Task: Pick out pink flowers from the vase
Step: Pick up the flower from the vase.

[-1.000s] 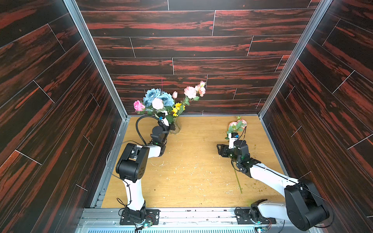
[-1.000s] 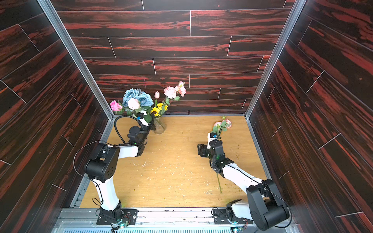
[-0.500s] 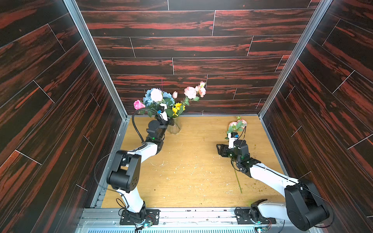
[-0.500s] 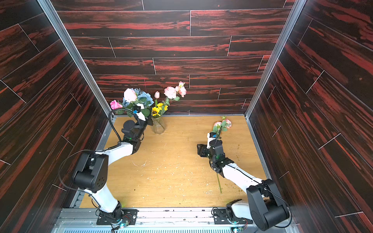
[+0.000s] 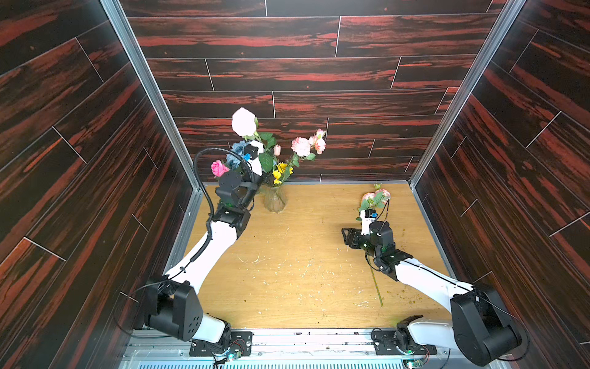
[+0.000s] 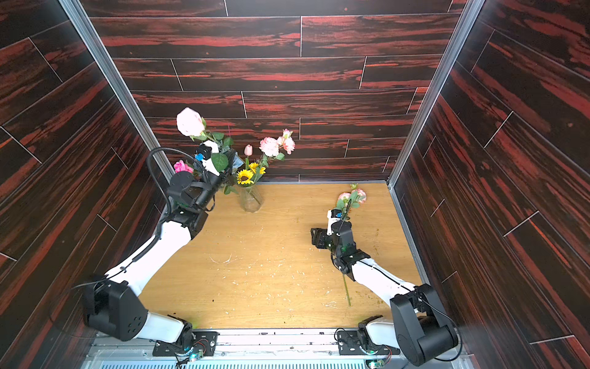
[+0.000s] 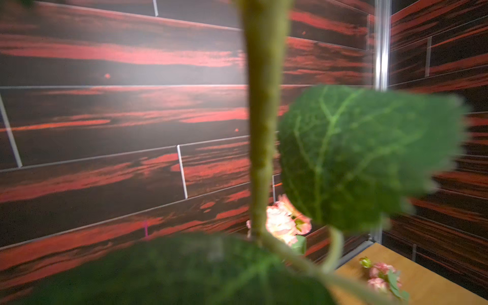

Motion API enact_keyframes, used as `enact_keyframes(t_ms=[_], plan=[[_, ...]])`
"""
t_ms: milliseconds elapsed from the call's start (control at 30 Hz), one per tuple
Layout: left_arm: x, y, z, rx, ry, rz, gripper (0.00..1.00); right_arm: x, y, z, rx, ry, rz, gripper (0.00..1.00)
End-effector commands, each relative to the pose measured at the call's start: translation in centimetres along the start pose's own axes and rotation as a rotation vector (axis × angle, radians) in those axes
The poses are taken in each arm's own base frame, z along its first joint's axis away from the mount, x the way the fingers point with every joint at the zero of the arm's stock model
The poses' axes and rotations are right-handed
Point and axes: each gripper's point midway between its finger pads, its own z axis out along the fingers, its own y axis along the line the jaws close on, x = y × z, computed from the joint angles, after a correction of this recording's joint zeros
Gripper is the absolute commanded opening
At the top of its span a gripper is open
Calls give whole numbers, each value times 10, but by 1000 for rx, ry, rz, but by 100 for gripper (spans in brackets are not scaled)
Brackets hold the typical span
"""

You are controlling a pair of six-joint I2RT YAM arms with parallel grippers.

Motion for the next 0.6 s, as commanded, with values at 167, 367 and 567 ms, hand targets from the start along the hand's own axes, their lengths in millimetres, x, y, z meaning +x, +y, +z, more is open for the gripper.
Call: enact_keyframes(t_ms=[167,367,567], plan=[[11,-100,-10,460,126,-114,0,-14,31,-15,-144,-42,-4,74],[45,-148,-6,619,215,-190,0,-21,44,-32,-223,-105,-19,90],[68,-176,-1,687,243,-228,0,-22,64,-42,-345,-125,-35,96]])
